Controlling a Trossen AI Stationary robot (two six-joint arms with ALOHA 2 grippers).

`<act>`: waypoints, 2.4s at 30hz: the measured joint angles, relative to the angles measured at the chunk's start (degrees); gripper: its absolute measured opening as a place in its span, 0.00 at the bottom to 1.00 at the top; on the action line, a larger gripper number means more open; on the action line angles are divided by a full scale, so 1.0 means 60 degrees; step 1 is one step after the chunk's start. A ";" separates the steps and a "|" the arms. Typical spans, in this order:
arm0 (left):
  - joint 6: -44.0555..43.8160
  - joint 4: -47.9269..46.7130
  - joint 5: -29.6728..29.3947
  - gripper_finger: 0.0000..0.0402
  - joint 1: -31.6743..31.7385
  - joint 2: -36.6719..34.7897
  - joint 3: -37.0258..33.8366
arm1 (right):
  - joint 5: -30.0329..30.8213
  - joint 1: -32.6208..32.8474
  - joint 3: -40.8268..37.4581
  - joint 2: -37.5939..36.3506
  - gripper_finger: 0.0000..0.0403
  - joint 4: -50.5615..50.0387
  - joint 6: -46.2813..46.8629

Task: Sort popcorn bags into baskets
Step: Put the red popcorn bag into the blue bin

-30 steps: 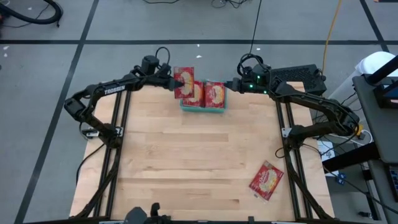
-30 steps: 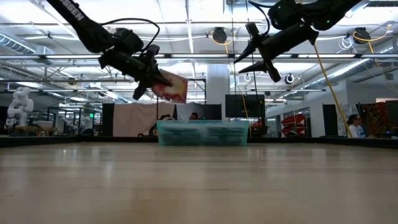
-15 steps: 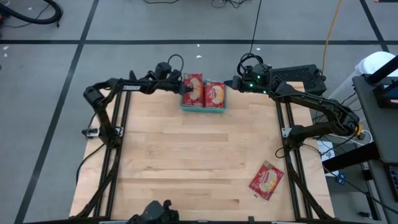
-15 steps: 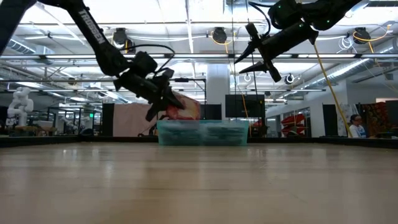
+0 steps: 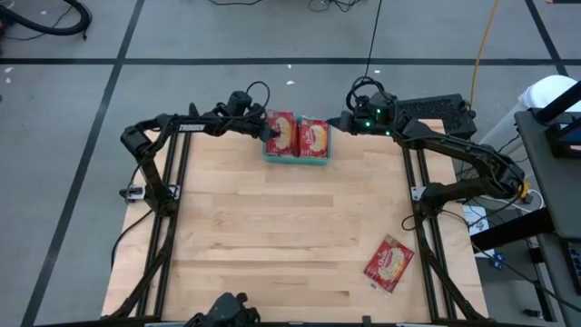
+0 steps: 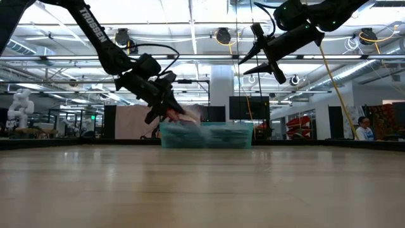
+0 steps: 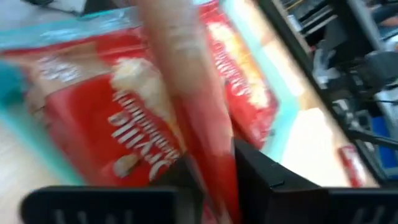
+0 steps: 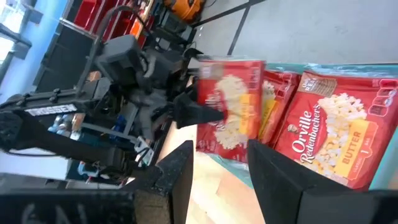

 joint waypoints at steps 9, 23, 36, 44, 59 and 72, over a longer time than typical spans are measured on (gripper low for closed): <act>0.0196 -0.0270 -0.0581 0.47 0.0013 0.0011 0.0037 | -0.0567 -0.0590 0.0000 0.0000 0.35 -0.0004 -0.0199; 0.2599 -0.4125 -0.2322 0.71 0.0424 -0.0404 0.2641 | -0.1706 -0.1144 0.0000 -0.0004 0.35 -0.0130 -0.0608; 0.4204 -0.3729 -0.3965 0.30 -0.1379 0.0277 0.3122 | -0.1668 -0.1211 0.0000 -0.0004 0.35 -0.0224 -0.0798; 0.4285 -0.3718 -0.3932 0.09 -0.1579 0.1274 0.3118 | -0.1637 -0.1211 0.0000 -0.0004 0.35 -0.0226 -0.0739; 0.4546 -0.4487 -0.4384 0.05 -0.1059 0.0338 0.3100 | -0.1126 -0.1207 0.0000 -0.0004 0.35 -0.0224 -0.0681; 0.4240 -0.5128 -0.4176 0.06 -0.0994 0.0251 0.3083 | -0.1372 -0.0438 0.0000 -0.0019 0.35 -0.0581 -0.0054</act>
